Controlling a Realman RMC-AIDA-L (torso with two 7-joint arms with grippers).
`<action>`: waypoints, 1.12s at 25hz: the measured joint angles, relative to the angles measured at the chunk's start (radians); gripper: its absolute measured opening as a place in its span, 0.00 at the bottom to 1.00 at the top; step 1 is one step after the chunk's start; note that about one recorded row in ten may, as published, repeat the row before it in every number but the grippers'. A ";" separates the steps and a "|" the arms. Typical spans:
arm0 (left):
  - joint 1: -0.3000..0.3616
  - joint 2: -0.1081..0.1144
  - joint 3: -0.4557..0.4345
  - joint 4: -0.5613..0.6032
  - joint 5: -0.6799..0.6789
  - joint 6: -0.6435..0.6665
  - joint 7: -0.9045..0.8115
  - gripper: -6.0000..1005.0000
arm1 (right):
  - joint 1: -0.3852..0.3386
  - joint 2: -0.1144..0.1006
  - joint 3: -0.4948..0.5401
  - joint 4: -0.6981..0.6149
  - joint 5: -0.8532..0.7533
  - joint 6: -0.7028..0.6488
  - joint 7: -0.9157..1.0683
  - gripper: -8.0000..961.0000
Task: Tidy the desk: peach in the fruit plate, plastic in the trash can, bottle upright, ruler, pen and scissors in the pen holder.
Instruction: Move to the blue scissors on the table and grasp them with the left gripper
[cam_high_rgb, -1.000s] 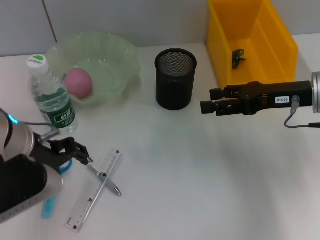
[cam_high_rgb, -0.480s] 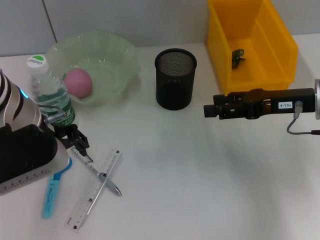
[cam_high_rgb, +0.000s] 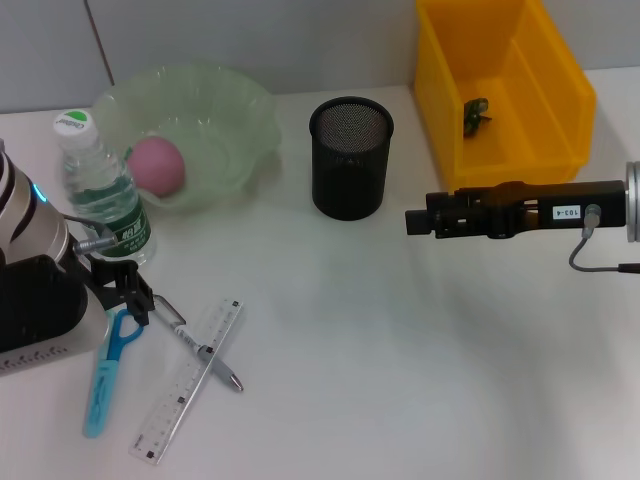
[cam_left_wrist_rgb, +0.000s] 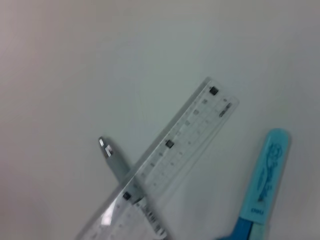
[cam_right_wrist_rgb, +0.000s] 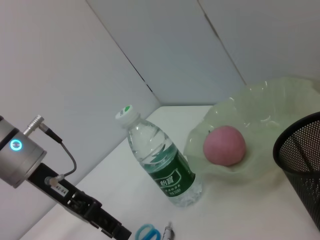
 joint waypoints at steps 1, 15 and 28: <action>-0.014 0.004 -0.001 -0.031 -0.004 0.001 0.008 0.58 | 0.003 -0.002 0.000 0.005 0.000 0.003 0.000 0.86; -0.065 0.005 -0.018 -0.136 -0.027 -0.012 0.047 0.59 | -0.002 -0.012 0.000 0.031 0.000 0.017 0.003 0.86; -0.059 0.023 -0.012 -0.162 -0.056 -0.041 0.065 0.67 | 0.002 -0.011 0.000 0.050 0.002 0.040 0.003 0.86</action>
